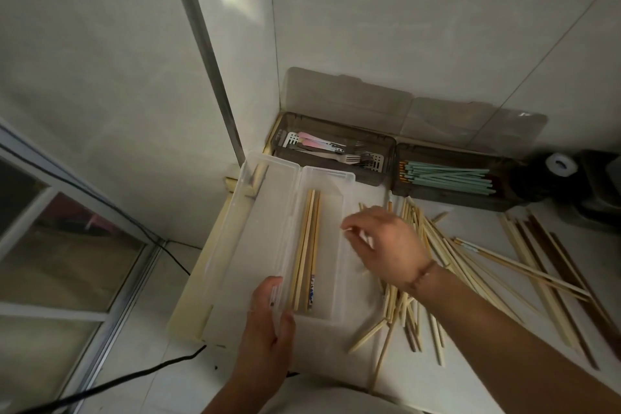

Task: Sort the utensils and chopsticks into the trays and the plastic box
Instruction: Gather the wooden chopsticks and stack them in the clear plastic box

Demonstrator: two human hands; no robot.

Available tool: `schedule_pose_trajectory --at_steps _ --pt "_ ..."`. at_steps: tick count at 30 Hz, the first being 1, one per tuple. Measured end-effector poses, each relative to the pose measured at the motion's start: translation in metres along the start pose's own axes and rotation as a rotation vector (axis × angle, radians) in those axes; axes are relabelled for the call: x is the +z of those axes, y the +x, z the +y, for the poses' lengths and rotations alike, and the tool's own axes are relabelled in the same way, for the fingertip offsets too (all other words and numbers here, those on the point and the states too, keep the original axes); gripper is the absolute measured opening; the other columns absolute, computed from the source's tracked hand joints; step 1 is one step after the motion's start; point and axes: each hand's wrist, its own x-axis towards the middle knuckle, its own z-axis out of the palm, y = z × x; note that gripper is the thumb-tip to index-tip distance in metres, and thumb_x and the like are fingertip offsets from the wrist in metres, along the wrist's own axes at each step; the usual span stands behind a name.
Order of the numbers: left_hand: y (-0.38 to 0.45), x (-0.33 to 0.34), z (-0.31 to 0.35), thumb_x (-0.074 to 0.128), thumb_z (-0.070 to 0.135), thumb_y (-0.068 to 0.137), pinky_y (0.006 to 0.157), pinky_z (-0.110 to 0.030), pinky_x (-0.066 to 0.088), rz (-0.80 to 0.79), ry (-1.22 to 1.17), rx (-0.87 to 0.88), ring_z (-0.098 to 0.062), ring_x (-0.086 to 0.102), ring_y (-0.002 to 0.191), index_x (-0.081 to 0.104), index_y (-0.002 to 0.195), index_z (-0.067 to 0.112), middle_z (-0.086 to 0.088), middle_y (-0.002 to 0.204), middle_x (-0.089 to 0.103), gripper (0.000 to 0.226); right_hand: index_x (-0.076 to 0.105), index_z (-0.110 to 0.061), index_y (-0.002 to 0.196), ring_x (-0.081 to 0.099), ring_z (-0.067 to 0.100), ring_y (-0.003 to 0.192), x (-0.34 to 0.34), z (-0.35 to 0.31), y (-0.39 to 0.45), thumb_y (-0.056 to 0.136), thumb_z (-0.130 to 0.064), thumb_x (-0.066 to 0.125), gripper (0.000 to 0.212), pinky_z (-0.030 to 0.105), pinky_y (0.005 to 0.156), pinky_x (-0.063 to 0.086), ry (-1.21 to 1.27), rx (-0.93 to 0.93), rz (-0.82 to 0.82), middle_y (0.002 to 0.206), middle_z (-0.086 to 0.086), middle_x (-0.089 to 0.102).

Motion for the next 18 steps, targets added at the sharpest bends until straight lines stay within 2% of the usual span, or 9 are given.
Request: schedule_pose_trajectory --at_steps 2,5,7,9,11,13,15,18 --pt "0.0 -0.001 -0.001 0.045 0.023 0.091 0.109 -0.045 0.037 -0.006 0.028 0.005 -0.012 0.043 0.13 0.032 0.135 0.034 0.001 0.137 0.046 0.048 0.067 -0.021 0.097 0.059 0.008 0.081 -0.007 0.016 -0.032 0.088 -0.018 0.06 0.012 0.028 0.076 0.054 -0.059 0.043 0.027 0.089 -0.007 0.066" --pt "0.0 0.0 -0.001 0.041 0.034 0.086 0.105 -0.047 0.041 -0.006 0.053 0.0 -0.015 0.047 0.126 0.032 0.134 0.039 0.001 0.134 0.048 0.049 0.069 -0.025 0.093 0.062 0.008 0.075 -0.002 0.025 -0.086 0.081 -0.018 0.069 0.014 0.027 0.065 0.056 -0.127 0.036 -0.091 0.084 -0.01 0.066" --pt "0.0 0.0 -0.002 0.039 0.04 0.085 0.101 -0.05 0.043 -0.008 0.077 0.007 -0.022 0.051 0.12 0.032 0.132 0.043 -0.003 0.13 0.05 0.048 0.069 -0.032 0.089 0.062 0.006 0.066 0.006 0.019 -0.117 0.076 -0.028 0.072 0.014 0.02 0.058 0.053 -0.109 0.067 -0.162 0.073 -0.015 0.065" --pt "0.0 0.0 -0.003 0.038 0.044 0.083 0.097 -0.05 0.046 -0.001 0.087 0.017 -0.027 0.053 0.113 0.031 0.128 0.051 -0.007 0.123 0.053 0.046 0.065 -0.04 0.09 0.059 0.0 0.058 0.016 0.01 -0.14 0.077 -0.042 0.063 0.014 0.014 0.052 0.046 -0.044 0.181 -0.194 0.065 -0.021 0.062" --pt "0.001 0.001 -0.001 0.039 0.044 0.084 0.093 -0.043 0.047 0.015 0.092 0.025 -0.023 0.054 0.109 0.029 0.122 0.061 -0.004 0.119 0.053 0.042 0.06 -0.044 0.093 0.06 0.0 0.064 0.029 0.001 -0.152 0.08 -0.052 0.053 0.018 0.012 0.053 0.042 -0.013 0.262 -0.212 0.069 -0.024 0.062" --pt "0.002 0.003 -0.001 0.041 0.04 0.085 0.095 -0.042 0.045 0.027 0.091 0.036 -0.016 0.052 0.112 0.03 0.12 0.062 0.002 0.122 0.051 0.042 0.056 -0.042 0.096 0.062 0.002 0.076 0.041 -0.003 -0.157 0.085 -0.058 0.041 0.025 0.013 0.061 0.039 0.036 0.335 -0.248 0.082 -0.023 0.063" --pt "0.002 0.003 -0.002 0.044 0.034 0.088 0.1 -0.045 0.043 0.036 0.089 0.048 -0.016 0.05 0.116 0.032 0.12 0.058 0.004 0.125 0.049 0.042 0.052 -0.039 0.098 0.061 0.005 0.083 0.048 -0.003 -0.16 0.086 -0.061 0.033 0.031 0.015 0.065 0.037 0.055 0.382 -0.244 0.088 -0.02 0.063" --pt "0.004 0.003 -0.005 0.046 0.026 0.09 0.102 -0.047 0.042 0.055 0.089 0.079 -0.013 0.049 0.117 0.036 0.124 0.048 0.011 0.125 0.048 0.043 0.053 -0.038 0.098 0.061 0.009 0.083 0.048 -0.002 -0.16 0.086 -0.058 0.035 0.029 0.017 0.063 0.035 0.034 0.426 -0.207 0.088 -0.016 0.064"
